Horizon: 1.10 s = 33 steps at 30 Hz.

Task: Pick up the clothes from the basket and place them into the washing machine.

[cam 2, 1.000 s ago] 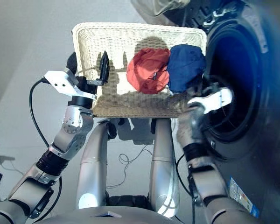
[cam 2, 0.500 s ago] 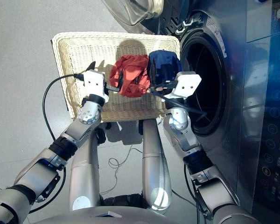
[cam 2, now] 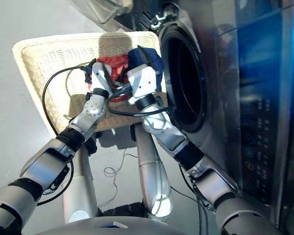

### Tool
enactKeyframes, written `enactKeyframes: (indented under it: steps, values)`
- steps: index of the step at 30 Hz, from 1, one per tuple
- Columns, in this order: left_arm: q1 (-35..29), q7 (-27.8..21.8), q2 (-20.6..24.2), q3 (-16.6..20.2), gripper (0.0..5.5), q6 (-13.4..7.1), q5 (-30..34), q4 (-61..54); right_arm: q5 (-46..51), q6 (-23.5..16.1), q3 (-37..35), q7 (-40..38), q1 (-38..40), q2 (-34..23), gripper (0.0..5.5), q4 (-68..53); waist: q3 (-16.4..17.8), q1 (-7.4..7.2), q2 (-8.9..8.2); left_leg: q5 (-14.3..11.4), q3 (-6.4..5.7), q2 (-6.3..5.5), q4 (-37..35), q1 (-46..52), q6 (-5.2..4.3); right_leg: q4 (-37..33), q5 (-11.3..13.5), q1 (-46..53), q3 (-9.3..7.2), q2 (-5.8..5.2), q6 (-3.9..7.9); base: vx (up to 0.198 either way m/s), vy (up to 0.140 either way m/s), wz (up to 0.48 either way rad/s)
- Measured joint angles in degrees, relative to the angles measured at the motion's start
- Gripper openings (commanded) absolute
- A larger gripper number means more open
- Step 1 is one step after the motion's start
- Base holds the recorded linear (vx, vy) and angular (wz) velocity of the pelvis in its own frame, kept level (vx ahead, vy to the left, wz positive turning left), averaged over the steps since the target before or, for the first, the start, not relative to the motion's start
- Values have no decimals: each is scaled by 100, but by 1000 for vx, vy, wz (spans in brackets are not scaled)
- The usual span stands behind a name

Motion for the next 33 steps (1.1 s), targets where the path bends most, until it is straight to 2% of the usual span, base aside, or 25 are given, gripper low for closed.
enactKeyframes:
  steps: [2,6,10,12,13,15,23,24,25,26,29,32,33]
  values:
    - [-141,-7,-98,-10,550,73,-77,286,9,-1,111,31,-82,120,550,-8,0,-36,0,7,-25,24,4,-56,-26,0,5,-47,-16,22,-6,5,-38,-5]
    - [-346,-17,-141,62,550,74,-248,689,188,0,204,23,-247,297,550,-29,-8,-146,-12,25,-10,71,19,-296,-67,8,10,-302,-9,72,-4,16,-86,-7]
    - [-579,-3,-135,71,550,98,-333,941,392,1,198,10,-341,436,550,-29,-9,-144,-14,23,32,106,26,-444,-81,10,56,-477,27,112,-41,9,-60,-49]
    - [-623,-23,-138,155,550,158,-356,1000,461,0,194,6,-355,472,550,-30,-11,-141,-16,-7,34,164,93,-453,-120,18,40,-482,38,163,80,0,-33,-54]
    - [-619,-36,-149,173,550,169,-369,1032,470,0,173,11,-367,486,550,-29,-11,-142,-17,-7,30,160,85,-455,-123,37,79,-490,37,164,46,100,-11,-72]
    - [-692,-40,-149,175,550,179,-417,1070,501,0,176,3,-387,501,550,-34,-15,-149,-22,-25,35,168,133,-483,-125,65,10,-523,53,179,83,98,-12,-11]
    - [-895,110,-224,289,550,180,-465,1152,502,3,150,-39,-380,514,550,-69,-23,-161,-34,-32,93,169,157,-613,-121,70,25,-687,113,194,38,0,0,0]
    - [-905,128,-230,290,479,180,-463,1158,503,3,146,-39,-378,515,550,-69,-23,-160,-34,-33,106,170,155,-615,-120,68,26,-694,121,197,38,0,0,0]
    - [-912,137,-232,293,179,183,-462,1163,502,3,142,-39,-379,515,550,-69,-23,-158,-34,-34,116,172,154,-615,-118,66,26,-698,128,201,38,0,0,0]
    - [-924,143,-229,332,0,190,-464,1192,502,3,135,-39,-381,517,550,-69,-23,-158,-34,-35,126,174,153,-618,-117,66,27,-706,137,202,37,0,0,0]
    - [-991,218,-218,515,0,195,-465,1288,502,3,127,-44,-378,511,550,-69,-23,-158,-34,-37,140,173,155,-634,-115,63,34,-724,149,203,39,0,0,0]
    - [-1022,218,-204,518,0,248,-465,1331,502,3,126,-48,-378,511,550,-69,-23,-152,-34,-37,138,173,155,-636,-115,64,39,-723,149,203,43,0,0,0]
    - [-980,222,-213,518,0,270,-465,1339,502,3,120,-51,-385,508,550,-69,-22,-142,-34,-32,138,172,151,-644,-115,72,126,-733,149,201,78,0,0,0]
